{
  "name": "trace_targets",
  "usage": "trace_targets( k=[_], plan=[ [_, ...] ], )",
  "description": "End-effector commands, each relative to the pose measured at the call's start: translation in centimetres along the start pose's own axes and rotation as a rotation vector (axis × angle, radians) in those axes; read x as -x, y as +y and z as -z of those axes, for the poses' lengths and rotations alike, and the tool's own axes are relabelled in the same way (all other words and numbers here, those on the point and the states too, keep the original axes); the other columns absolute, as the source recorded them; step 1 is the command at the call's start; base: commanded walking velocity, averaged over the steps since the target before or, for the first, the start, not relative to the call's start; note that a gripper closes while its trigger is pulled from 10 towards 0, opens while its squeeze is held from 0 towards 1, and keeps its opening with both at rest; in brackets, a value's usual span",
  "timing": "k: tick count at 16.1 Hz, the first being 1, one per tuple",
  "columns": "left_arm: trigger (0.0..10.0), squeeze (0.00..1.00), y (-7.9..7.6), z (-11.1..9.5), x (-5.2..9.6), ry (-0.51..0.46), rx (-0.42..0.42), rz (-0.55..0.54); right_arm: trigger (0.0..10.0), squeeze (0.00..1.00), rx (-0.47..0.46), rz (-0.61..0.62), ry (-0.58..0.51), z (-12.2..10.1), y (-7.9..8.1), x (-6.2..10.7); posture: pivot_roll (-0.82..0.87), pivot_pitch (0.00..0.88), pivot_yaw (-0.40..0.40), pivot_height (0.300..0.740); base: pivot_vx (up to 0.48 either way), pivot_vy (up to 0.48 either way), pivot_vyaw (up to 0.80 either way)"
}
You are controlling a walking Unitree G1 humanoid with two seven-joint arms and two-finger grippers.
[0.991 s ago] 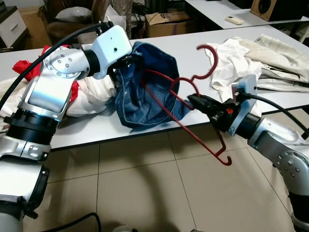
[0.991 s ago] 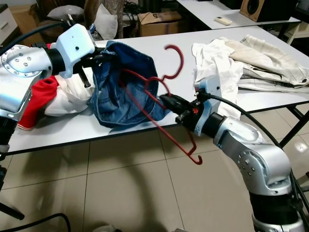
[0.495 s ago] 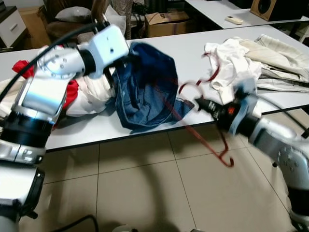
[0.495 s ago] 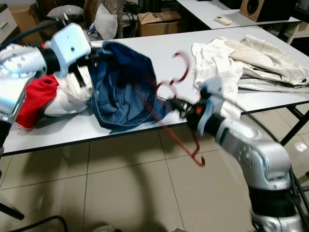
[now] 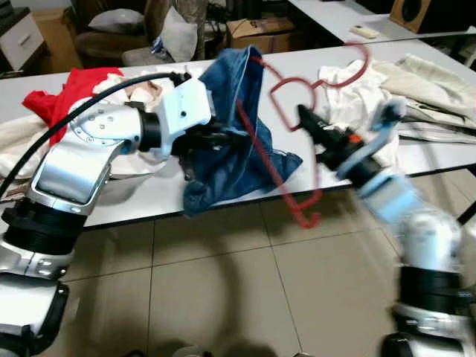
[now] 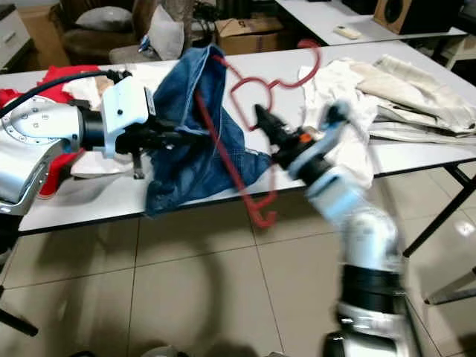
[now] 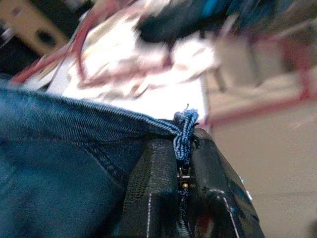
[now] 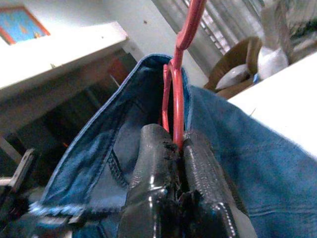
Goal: Hang hanger
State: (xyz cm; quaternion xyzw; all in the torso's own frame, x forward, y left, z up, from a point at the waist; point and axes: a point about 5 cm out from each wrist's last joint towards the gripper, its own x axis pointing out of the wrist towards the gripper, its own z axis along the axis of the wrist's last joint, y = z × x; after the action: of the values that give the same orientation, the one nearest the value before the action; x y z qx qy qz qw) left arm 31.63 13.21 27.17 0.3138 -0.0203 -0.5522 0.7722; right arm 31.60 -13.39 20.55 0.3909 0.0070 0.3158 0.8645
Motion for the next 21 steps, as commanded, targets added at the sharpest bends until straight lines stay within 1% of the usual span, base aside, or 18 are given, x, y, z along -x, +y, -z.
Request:
trace_targets(
  k=[1, 2, 3, 4, 6, 7, 8, 9, 10, 11, 12, 13, 14, 15, 16, 17, 19, 21],
  plan=[
    [0.0, 0.0, -0.1, -0.7, 0.1, -0.028, -0.012, 0.027, 10.0, 0.0, -0.083, 0.003, -0.084, -0.8, 0.1, -0.6, -0.08, 0.0, 0.038, 0.74, 0.0, 0.0, 0.0],
    [0.0, 0.0, 0.3, -0.3, 0.0, 0.018, -0.038, -0.011, 10.0, 0.0, -0.161, 0.004, -0.111, -0.6, 0.2, -1.1, -0.08, 0.0, 0.035, 0.74, 0.0, 0.0, 0.0],
    [0.0, 0.0, 0.7, 0.2, 0.0, 0.064, -0.061, -0.051, 10.0, 0.0, -0.185, 0.0, -0.115, -0.6, 0.3, -1.3, -0.08, 0.0, 0.035, 0.74, 0.0, 0.0, 0.0],
    [0.0, 0.0, 0.9, 0.4, 0.0, 0.082, -0.064, -0.071, 10.0, 0.0, -0.186, 0.004, -0.116, -0.6, 0.3, -1.4, -0.07, 0.0, 0.032, 0.74, 0.0, 0.0, 0.0],
    [0.0, 0.0, 0.5, 0.0, 0.4, 0.041, -0.025, -0.061, 10.0, 0.0, -0.17, 0.073, -0.127, -0.4, -0.3, -1.9, -0.08, 0.0, 0.032, 0.74, 0.0, 0.0, 0.0],
    [0.0, 0.0, 0.4, -1.0, 0.5, -0.065, 0.042, -0.062, 10.0, 0.0, -0.189, 0.113, -0.142, -0.2, -0.8, -2.3, -0.07, 0.0, 0.025, 0.74, 0.0, 0.0, 0.0],
    [0.0, 0.0, 0.5, -1.5, 0.6, -0.123, 0.078, -0.07, 10.0, 0.0, -0.169, 0.14, -0.132, 0.2, -1.0, -2.7, -0.07, 0.0, 0.025, 0.74, 0.0, 0.0, 0.0],
    [0.0, 0.0, 0.5, -1.7, 0.5, -0.148, 0.094, -0.074, 10.0, 0.0, -0.166, 0.151, -0.13, 0.3, -1.2, -2.8, -0.07, 0.0, 0.025, 0.74, 0.0, 0.0, 0.0],
    [0.0, 0.0, 0.5, -2.0, 0.5, -0.187, 0.128, -0.07, 10.0, 0.0, -0.199, 0.185, -0.152, 0.4, -1.6, -3.1, -0.07, 0.0, 0.024, 0.74, 0.0, 0.0, 0.0],
    [0.0, 0.0, 0.3, -1.9, 0.3, -0.182, 0.14, -0.06, 10.0, 0.0, -0.252, 0.208, -0.185, 0.1, -1.9, -3.4, -0.07, 0.0, 0.026, 0.74, 0.0, 0.0, 0.0],
    [0.0, 0.0, 0.0, -1.3, -0.1, -0.151, 0.152, -0.064, 10.0, 0.0, -0.242, 0.219, -0.192, 0.0, -2.0, -3.6, -0.07, 0.0, 0.027, 0.74, 0.0, 0.0, 0.0],
    [0.0, 0.0, -0.3, -1.0, -0.7, -0.139, 0.173, -0.069, 10.0, 0.0, -0.269, 0.227, -0.212, -0.1, -2.1, -3.7, -0.07, 0.0, 0.028, 0.74, 0.0, 0.0, 0.0],
    [0.0, 0.0, -0.6, -1.0, -1.3, -0.159, 0.212, -0.07, 10.0, 0.0, -0.274, 0.237, -0.226, -0.1, -2.2, -3.9, -0.06, 0.0, 0.027, 0.74, 0.0, 0.0, 0.0],
    [0.0, 0.0, -1.1, -1.1, -2.0, -0.193, 0.262, -0.053, 10.0, 0.0, -0.254, 0.242, -0.228, 0.0, -2.2, -4.2, -0.06, 0.0, 0.03, 0.74, 0.0, 0.0, 0.0],
    [0.0, 0.0, -1.4, -1.2, -2.3, -0.211, 0.289, -0.039, 10.0, 0.0, -0.233, 0.245, -0.228, 0.1, -2.2, -4.4, -0.06, 0.0, 0.031, 0.74, 0.0, 0.0, 0.0],
    [0.0, 0.0, -1.9, -1.9, -2.6, -0.258, 0.344, 0.003, 10.0, 0.0, -0.171, 0.241, -0.222, 0.3, -2.1, -4.8, -0.06, 0.0, 0.036, 0.74, 0.0, 0.0, 0.0],
    [0.0, 0.0, -2.1, -2.5, -2.7, -0.29, 0.38, 0.047, 10.0, 0.0, -0.095, 0.235, -0.2, 0.8, -1.8, -5.2, -0.06, 0.0, 0.034, 0.74, 0.0, 0.0, 0.0],
    [0.0, 0.0, -1.8, -4.1, -2.4, -0.378, 0.444, 0.069, 10.0, 0.0, 0.099, 0.214, -0.158, 1.7, -1.2, -5.8, -0.07, 0.0, 0.032, 0.74, 0.0, 0.0, 0.0]
  ],
)
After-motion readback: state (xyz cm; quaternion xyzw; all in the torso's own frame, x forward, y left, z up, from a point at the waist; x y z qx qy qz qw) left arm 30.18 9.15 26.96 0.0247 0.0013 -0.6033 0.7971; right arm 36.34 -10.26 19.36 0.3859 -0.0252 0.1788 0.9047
